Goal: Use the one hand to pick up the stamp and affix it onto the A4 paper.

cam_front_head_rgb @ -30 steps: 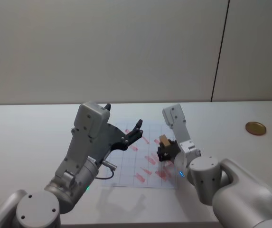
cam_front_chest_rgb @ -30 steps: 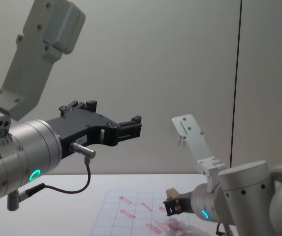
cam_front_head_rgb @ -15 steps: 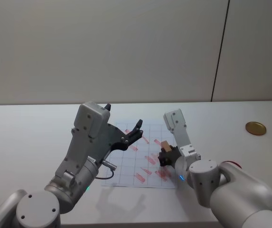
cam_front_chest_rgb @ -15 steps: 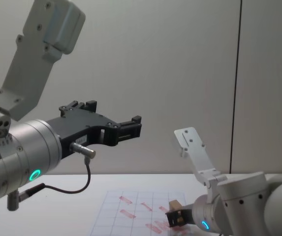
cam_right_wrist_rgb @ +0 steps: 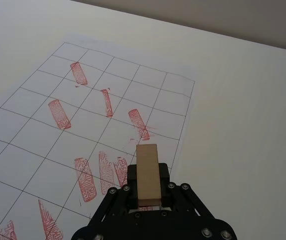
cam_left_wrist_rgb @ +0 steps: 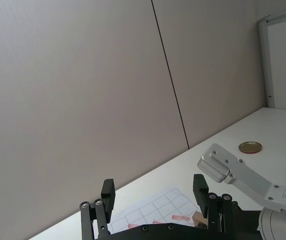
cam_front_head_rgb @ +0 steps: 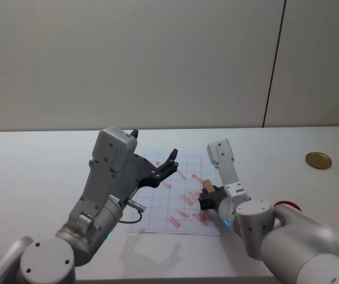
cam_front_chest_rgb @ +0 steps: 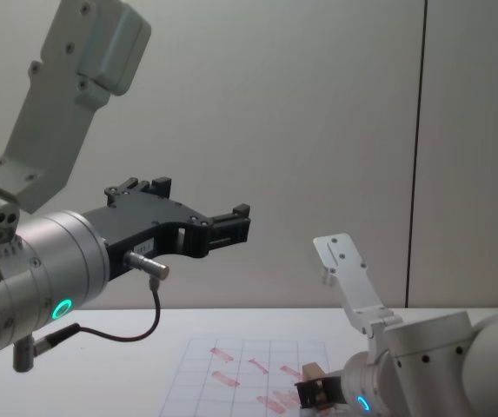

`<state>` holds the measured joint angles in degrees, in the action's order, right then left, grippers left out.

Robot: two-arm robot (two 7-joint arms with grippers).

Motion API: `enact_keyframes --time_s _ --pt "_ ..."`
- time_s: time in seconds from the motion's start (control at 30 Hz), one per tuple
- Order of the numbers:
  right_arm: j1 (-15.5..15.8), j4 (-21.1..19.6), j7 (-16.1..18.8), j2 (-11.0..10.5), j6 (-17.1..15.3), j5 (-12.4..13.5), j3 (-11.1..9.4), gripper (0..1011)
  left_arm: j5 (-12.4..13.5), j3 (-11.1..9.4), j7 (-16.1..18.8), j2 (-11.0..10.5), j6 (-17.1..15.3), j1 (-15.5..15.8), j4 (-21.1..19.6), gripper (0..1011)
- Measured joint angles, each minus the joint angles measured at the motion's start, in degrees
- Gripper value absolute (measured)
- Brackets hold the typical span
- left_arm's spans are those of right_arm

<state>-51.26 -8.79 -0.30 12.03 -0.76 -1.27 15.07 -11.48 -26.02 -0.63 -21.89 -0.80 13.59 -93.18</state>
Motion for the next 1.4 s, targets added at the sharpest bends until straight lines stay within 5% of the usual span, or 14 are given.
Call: enact_keyframes --time_s 0.87,1.4 --pt "-2.39 3.73 -0.35 1.04 -2.02 4.18 -4.73 221 0.00 0.00 0.00 0.00 0.00 0.00 0.00 993" --pt "-3.52 4.18 -2.41 1.49 -4.57 4.44 -5.34 221 0.00 0.00 0.00 0.00 0.00 0.00 0.00 993"
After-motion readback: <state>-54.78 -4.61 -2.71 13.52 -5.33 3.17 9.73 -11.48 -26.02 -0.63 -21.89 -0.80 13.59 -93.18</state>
